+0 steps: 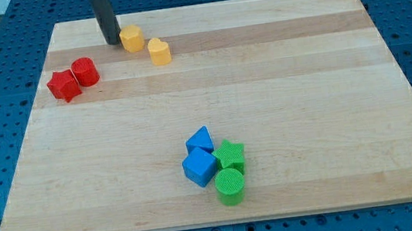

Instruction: Move your arm to the bottom center of the board

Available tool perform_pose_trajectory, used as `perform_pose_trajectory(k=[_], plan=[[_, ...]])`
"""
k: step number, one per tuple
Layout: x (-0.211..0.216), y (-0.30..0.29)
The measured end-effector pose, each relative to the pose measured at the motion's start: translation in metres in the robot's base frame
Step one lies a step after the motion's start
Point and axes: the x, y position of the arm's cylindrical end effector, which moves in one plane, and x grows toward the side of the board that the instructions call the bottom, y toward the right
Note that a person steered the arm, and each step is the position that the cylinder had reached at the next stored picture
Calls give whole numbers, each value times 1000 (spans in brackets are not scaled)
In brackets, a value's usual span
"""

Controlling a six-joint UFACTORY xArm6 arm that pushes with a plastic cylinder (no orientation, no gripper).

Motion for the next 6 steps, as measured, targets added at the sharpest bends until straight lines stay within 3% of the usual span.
perform_pose_trajectory(k=[2,5,6], plan=[[19,59],[27,34],[70,34]])
